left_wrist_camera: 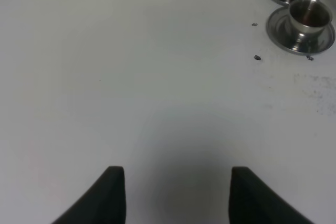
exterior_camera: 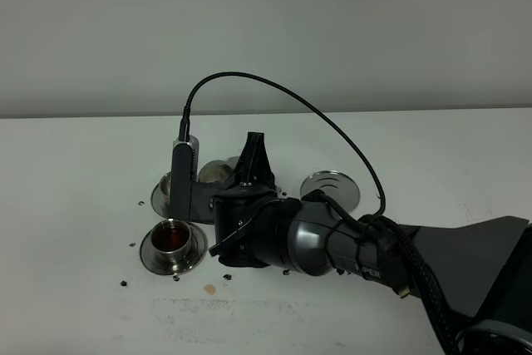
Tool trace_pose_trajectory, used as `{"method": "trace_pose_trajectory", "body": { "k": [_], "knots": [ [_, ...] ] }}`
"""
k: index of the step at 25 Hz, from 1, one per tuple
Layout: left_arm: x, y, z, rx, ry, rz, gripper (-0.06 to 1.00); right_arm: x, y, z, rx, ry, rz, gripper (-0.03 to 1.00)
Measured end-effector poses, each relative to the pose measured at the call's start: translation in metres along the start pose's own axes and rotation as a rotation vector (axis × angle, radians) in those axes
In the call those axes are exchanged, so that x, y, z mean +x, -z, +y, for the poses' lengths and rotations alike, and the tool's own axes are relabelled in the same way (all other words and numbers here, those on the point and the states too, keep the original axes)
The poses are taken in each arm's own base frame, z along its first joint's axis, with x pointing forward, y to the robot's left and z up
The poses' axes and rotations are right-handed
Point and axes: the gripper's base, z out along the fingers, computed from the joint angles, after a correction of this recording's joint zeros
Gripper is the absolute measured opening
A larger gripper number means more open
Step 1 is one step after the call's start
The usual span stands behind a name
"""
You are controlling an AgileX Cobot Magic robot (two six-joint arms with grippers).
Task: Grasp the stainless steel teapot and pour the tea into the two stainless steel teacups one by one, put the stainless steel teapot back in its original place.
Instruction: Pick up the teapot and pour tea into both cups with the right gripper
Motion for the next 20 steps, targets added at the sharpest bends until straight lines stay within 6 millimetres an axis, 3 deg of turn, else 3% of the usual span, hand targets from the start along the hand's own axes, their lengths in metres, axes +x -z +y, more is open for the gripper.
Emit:
{"method": "trace_pose_trajectory", "body": {
  "k": [20],
  "knots": [
    [0.0, 0.0, 0.0, 0.0, 0.0, 0.0, 0.46, 0.0019, -0.006, 0.0004, 0.079, 0.115, 0.044, 0.2]
  ]
}}
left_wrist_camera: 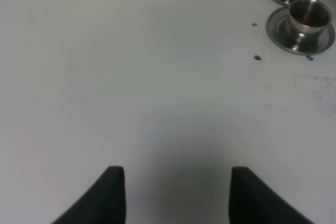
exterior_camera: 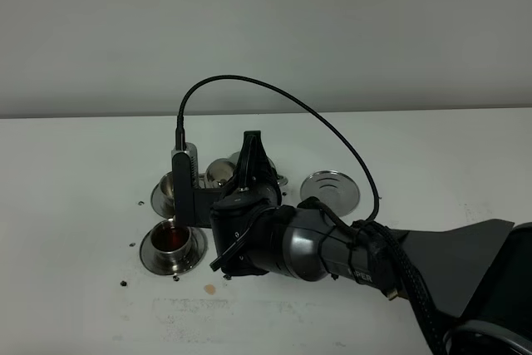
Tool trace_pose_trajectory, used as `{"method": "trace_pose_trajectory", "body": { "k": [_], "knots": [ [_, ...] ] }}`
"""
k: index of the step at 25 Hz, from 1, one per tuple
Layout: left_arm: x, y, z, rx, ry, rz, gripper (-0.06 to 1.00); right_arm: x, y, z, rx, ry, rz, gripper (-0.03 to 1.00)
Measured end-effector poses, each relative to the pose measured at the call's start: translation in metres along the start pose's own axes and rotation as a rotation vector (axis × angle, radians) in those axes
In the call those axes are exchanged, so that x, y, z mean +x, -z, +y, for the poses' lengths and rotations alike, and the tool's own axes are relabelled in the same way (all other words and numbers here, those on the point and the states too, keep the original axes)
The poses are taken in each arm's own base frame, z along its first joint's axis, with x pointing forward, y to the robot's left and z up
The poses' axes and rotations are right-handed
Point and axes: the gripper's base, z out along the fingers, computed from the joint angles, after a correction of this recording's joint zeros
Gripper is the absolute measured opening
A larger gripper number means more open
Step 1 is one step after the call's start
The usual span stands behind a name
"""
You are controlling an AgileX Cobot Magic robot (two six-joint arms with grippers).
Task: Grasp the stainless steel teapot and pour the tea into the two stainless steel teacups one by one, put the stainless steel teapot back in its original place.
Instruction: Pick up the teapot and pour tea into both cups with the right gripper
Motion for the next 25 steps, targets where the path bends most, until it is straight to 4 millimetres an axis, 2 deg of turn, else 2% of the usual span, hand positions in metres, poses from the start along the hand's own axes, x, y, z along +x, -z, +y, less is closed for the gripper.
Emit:
{"method": "trace_pose_trajectory", "body": {
  "k": [25],
  "knots": [
    [0.0, 0.0, 0.0, 0.0, 0.0, 0.0, 0.46, -0.0081, 0.0088, 0.0022, 0.052, 0.067, 0.007, 0.2]
  ]
}}
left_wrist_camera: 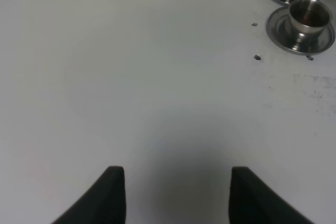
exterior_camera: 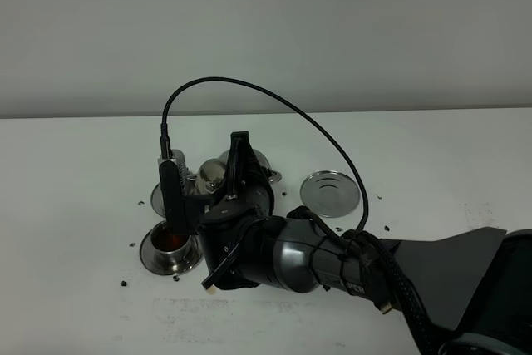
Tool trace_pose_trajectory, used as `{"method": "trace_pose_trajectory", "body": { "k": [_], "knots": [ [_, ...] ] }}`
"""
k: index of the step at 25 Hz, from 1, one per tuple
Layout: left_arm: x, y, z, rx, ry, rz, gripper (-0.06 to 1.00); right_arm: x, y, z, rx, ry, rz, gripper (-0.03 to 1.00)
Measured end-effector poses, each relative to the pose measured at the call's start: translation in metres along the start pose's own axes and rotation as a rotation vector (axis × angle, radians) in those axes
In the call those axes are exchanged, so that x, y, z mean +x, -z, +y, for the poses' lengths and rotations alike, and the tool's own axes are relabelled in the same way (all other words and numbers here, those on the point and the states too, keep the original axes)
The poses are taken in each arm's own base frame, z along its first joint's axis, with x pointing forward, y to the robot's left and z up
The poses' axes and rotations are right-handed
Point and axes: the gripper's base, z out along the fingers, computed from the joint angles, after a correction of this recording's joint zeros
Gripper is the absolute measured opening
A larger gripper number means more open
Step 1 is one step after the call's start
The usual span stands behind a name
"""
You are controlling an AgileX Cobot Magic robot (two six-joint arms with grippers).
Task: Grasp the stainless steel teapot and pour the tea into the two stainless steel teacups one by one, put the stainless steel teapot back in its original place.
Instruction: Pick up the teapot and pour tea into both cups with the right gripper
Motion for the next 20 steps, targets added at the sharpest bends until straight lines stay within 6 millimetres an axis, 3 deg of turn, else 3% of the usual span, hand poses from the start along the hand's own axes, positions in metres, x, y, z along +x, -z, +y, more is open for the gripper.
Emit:
{"method": "trace_pose_trajectory", "body": {
  "k": [20],
  "knots": [
    [0.0, 0.0, 0.0, 0.0, 0.0, 0.0, 0.46, -0.003, 0.002, 0.013, 0.02, 0.084, 0.002, 0.2]
  ]
}}
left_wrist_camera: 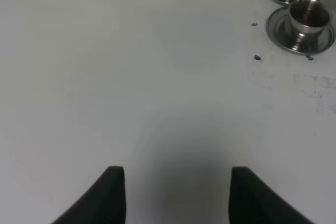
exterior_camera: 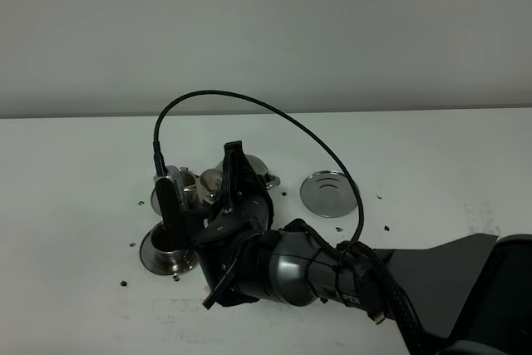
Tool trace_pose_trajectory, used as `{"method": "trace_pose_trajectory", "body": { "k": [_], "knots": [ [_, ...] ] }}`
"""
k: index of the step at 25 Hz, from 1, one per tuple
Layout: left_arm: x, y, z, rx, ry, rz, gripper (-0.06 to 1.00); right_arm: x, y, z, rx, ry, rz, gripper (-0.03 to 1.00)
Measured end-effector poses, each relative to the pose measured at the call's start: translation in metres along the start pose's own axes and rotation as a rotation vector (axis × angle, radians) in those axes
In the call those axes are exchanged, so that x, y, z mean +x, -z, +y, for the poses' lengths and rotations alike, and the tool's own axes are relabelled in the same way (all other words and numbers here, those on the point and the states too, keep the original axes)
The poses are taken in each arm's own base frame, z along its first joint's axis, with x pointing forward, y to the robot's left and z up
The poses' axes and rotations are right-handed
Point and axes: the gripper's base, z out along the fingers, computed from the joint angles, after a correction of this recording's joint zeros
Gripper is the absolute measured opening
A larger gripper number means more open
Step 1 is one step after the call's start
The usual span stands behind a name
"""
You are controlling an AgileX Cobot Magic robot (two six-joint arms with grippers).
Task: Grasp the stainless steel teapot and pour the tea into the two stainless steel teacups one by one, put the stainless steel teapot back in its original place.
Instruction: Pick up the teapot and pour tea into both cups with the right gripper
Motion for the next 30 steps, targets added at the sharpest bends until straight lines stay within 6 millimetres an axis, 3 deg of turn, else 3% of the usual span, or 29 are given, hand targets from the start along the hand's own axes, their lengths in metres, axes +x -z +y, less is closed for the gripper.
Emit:
{"method": "trace_pose_trajectory", "body": {
  "k": [30],
  "knots": [
    [0.0, 0.0, 0.0, 0.0, 0.0, 0.0, 0.46, 0.0019, 0.0019, -0.0051, 0.011, -0.005, -0.004, 0.2]
  ]
}}
